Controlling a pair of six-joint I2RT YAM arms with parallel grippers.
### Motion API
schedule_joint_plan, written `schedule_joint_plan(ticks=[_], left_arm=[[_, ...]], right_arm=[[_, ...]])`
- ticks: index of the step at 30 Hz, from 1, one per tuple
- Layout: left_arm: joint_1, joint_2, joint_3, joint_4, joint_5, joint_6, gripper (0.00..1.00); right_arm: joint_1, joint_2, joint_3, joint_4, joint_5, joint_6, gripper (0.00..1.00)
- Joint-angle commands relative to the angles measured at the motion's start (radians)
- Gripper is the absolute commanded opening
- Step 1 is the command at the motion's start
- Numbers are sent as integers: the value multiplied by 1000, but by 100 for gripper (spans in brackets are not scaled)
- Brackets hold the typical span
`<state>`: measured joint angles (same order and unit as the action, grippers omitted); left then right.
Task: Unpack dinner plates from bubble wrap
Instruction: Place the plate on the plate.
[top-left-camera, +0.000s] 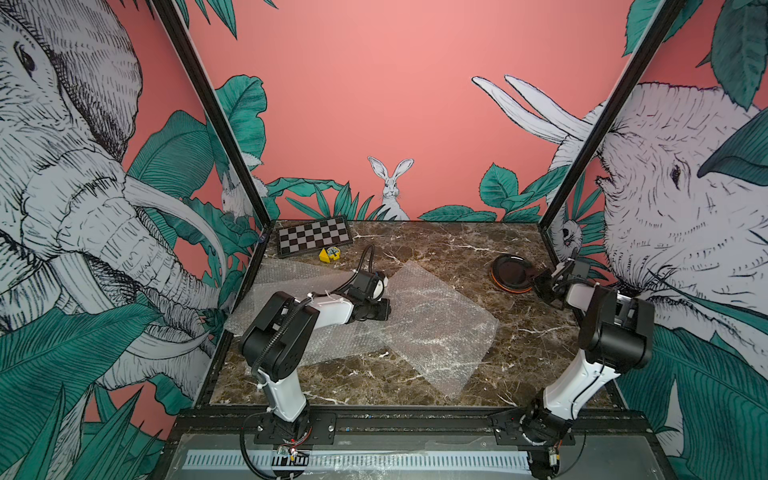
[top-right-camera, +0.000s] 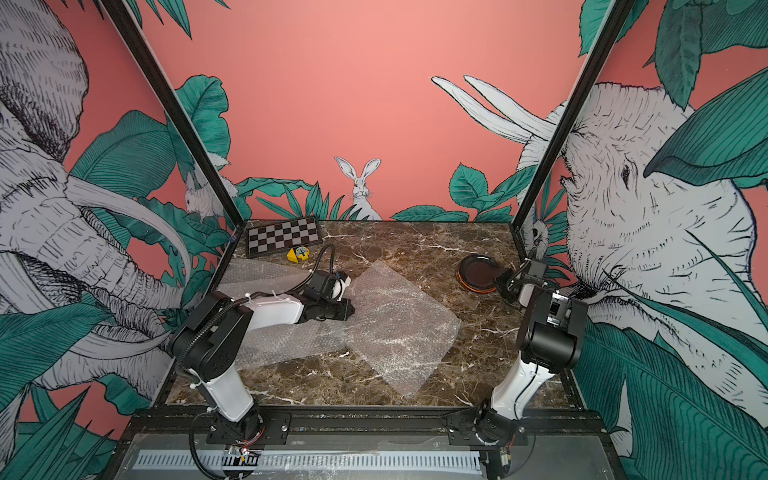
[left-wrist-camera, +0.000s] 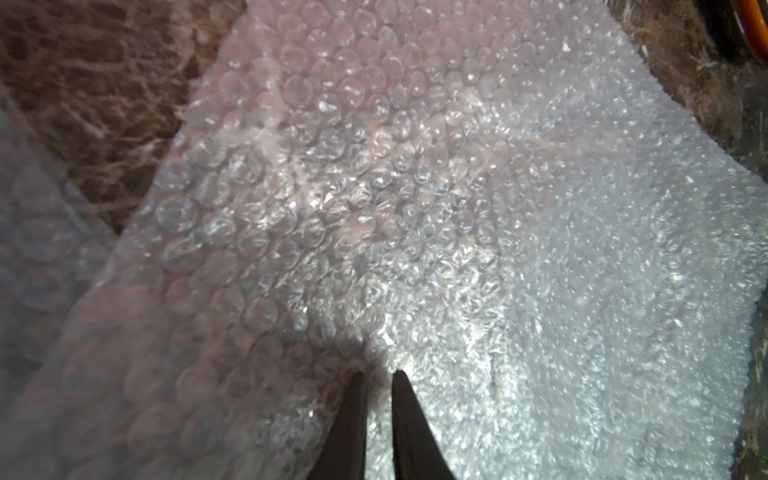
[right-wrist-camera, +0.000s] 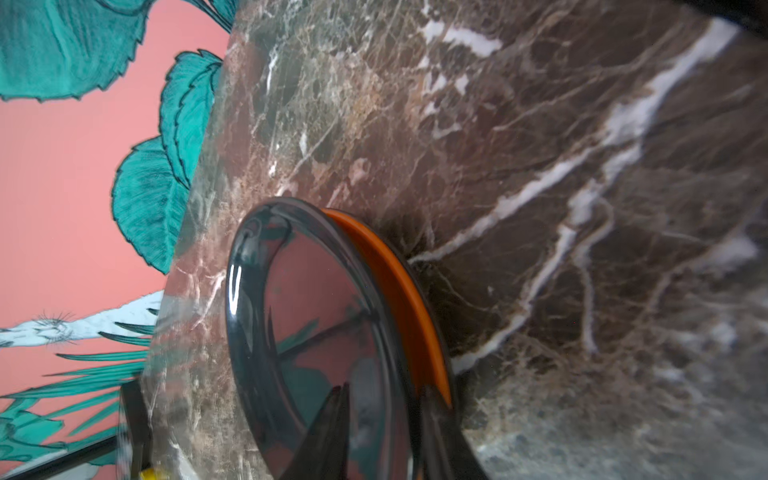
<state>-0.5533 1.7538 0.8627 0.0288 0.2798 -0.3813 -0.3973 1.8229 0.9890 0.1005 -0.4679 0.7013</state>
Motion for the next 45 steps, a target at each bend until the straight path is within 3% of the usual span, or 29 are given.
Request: schedule_joint_plan(ticks=[1,13,31,39,45], left_arm=[[2,-19,7,-37,4,4,18],[1,-61,132,-107,42,53,23],[3,-113,150,-183,-52,114,25],[31,-197,118,-201,-151,146,28],[55,-284,87,-249,-371,221,32]], right_arm=[[-5,-30,10,-45,37,-30,39],[-5,-51,54,-113,14,-93,46],[-4,-59,167,-353,96,-209,51],[-3,-130,101,-313,117,-263,51],[-2,-213,-41,-161,75,-298,52]])
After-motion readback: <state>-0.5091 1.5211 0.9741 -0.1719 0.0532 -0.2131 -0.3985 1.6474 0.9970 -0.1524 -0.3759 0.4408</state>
